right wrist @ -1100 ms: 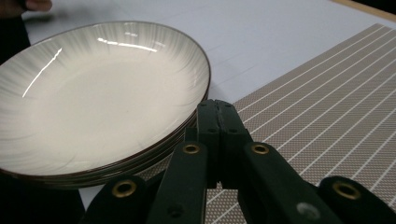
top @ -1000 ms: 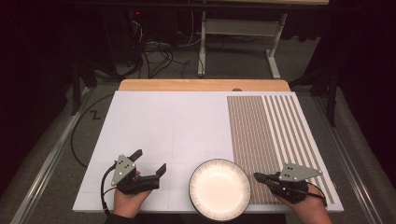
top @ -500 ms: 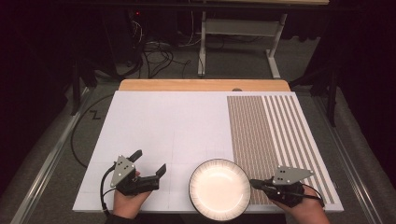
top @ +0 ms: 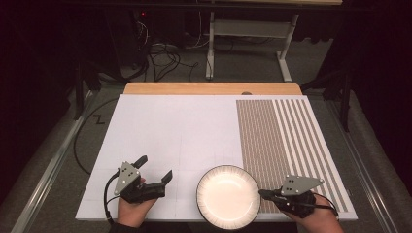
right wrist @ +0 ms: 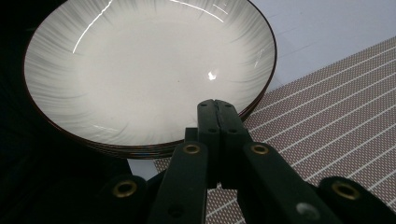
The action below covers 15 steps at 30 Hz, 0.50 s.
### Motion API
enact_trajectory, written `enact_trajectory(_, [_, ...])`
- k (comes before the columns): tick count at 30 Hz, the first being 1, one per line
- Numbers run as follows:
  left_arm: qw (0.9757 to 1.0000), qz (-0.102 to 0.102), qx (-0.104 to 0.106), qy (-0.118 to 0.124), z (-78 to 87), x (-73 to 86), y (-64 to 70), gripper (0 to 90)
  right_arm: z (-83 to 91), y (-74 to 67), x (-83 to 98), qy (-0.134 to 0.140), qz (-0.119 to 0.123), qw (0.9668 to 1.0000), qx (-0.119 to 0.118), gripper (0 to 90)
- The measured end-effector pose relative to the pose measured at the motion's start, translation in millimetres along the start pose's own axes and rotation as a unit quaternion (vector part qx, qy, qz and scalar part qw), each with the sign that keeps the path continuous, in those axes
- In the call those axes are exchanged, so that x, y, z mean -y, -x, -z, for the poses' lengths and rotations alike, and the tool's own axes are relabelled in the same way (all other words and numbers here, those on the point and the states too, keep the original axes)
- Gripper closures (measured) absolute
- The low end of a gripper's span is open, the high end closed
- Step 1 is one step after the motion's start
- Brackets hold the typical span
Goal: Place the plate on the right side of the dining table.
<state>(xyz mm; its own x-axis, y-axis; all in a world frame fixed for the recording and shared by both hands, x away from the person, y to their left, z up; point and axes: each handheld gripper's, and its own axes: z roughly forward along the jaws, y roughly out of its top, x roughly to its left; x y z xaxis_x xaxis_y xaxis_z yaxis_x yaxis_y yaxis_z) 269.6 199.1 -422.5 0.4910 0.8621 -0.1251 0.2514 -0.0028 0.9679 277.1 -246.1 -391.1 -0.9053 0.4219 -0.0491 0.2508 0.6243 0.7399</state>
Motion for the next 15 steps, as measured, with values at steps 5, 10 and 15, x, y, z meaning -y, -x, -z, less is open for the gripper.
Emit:
enact_trajectory(5, [1.0000, -0.001, 0.001, 0.001, 0.0, -0.2, 0.5, 0.6, -0.3, -1.7, -0.5, -0.005, 0.006, 1.0000, -0.001, 90.0])
enact_trajectory(10, [1.0000, -0.003, 0.001, 0.001, -0.3, -0.4, 0.9, 0.6, -1.1, -3.1, -1.7, -0.010, 0.009, 0.9999, 0.000, 90.0])
enact_trajectory(15, [1.0000, -0.003, 0.002, 0.001, -0.6, -0.6, 0.9, 0.6, -1.5, -4.2, -3.0, -0.013, 0.011, 0.9998, 0.004, 90.0])
